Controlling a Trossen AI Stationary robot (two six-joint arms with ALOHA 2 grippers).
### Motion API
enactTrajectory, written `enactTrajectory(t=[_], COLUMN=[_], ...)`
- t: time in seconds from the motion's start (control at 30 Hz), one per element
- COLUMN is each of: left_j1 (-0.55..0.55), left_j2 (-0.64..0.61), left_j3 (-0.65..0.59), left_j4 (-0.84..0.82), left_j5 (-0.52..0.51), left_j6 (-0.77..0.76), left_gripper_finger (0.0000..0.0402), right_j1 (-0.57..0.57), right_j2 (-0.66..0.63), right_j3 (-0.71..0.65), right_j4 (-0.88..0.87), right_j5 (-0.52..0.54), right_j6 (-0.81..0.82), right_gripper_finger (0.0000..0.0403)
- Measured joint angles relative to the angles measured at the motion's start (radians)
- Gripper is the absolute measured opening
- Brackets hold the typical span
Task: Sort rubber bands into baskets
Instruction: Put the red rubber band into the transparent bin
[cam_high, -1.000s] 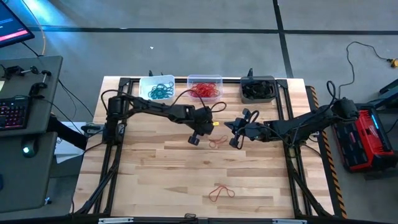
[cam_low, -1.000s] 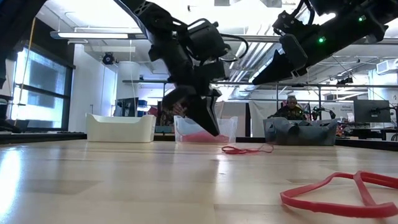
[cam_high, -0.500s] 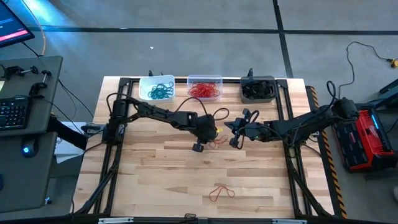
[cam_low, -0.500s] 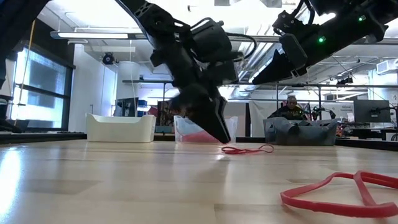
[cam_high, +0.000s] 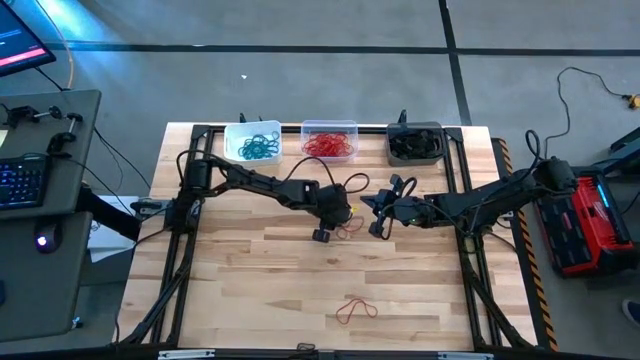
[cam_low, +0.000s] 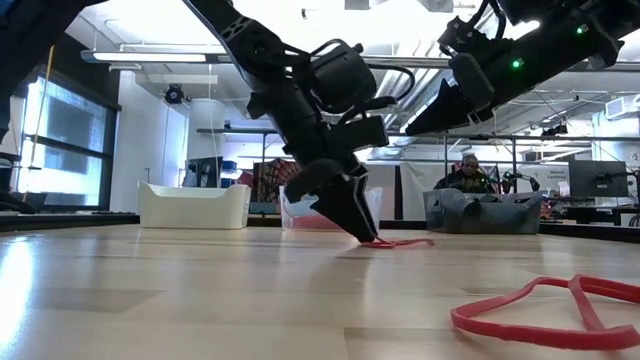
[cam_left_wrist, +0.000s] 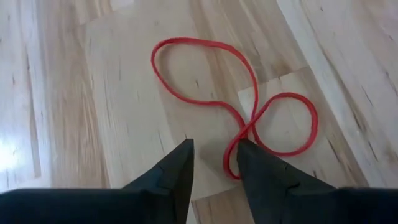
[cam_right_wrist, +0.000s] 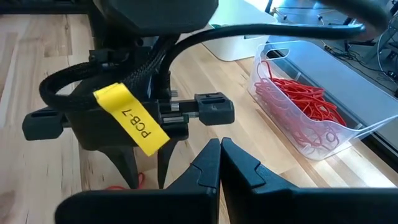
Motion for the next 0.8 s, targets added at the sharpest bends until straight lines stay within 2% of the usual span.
enactTrajectory(t=[0.13,0.27,0.33,0.6,0.8], left_j1=[-0.001,-0.003,-0.004,0.041,0.127], left_j2=[0.001,-0.014,-0.025,-0.137,-0.256], left_j3=[0.0,-0.002,-0.003,-0.005,-0.004], left_j4=[-0.013,-0.033,-0.041,-0.113,-0.099], left_j5=[0.011,0.009,-0.002,-0.09,-0.161], left_j6=[0.029,0.06,0.056,-0.032,-0.063], left_gripper_finger=[0.0095,0.0026,0.0009,0.0003,0.0001], right_j1=[0.0,0.0,0.0,0.0,0.0], right_j2=[0.0,0.0,0.0,0.0,0.0], right_j3=[0.0,0.0,0.0,0.0,0.0], right_j4=[0.0,0.0,0.0,-0.006,-0.001], right_j5=[-0.001,-0.001,-0.001,-0.001,-0.001], right_j6=[0.002,0.001,0.002,0.008,0.007], right_gripper_finger=[0.0,0.0,0.0,0.0,0.0])
